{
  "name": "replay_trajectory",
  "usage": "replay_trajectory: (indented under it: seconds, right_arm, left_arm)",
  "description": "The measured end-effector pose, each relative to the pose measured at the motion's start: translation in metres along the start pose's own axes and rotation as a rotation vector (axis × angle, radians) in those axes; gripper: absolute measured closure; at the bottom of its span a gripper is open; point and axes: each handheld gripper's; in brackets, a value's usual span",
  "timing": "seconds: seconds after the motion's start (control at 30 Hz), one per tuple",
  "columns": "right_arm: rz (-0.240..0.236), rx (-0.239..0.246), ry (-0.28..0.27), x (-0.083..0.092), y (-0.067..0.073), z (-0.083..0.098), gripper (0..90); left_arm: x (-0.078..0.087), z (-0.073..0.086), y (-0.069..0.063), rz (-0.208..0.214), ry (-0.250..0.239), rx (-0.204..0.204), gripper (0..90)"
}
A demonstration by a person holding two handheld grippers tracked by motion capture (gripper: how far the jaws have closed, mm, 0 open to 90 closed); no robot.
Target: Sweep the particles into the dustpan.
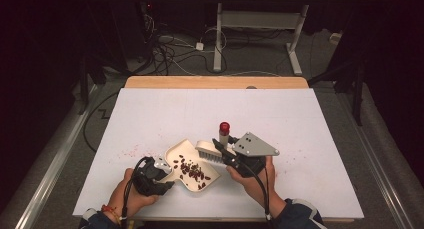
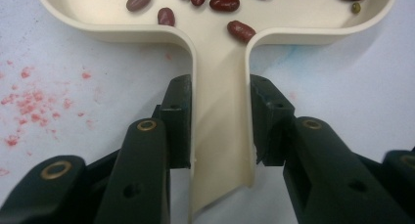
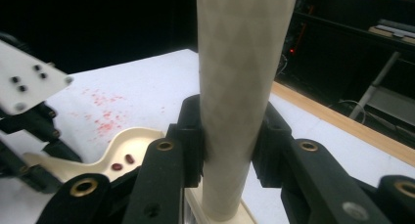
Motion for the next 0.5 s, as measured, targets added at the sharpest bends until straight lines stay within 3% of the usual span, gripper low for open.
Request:
replay_trajectory:
  seconds: [0.13,0.27,0.5]
  right_arm:
    - [0.013,-0.004,0.012,-0.007,-0.003,0.007,70.1]
    - [0.006,0.015,0.034,-0.014,0.005,0.013,70.1]
    - [-0.067,0.032,0.034,-0.013,0.023,0.013,70.1]
  left_arm:
    - [0.0,0.0,0.0,-0.003,-0.001,-0.002,63.5]
    - [0.0,0.0,0.0,-0.001,-0.008,0.005,63.5]
    - [-0.001,0.0,0.0,-0.003,-0.01,0.013,63.4]
Point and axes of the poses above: each handheld gripper's, and its own axes: x roughly backward along the jaws, z roughly out of its underside, y roughly to its left, and after that the axes turned 8 degrees about -y, right-handed
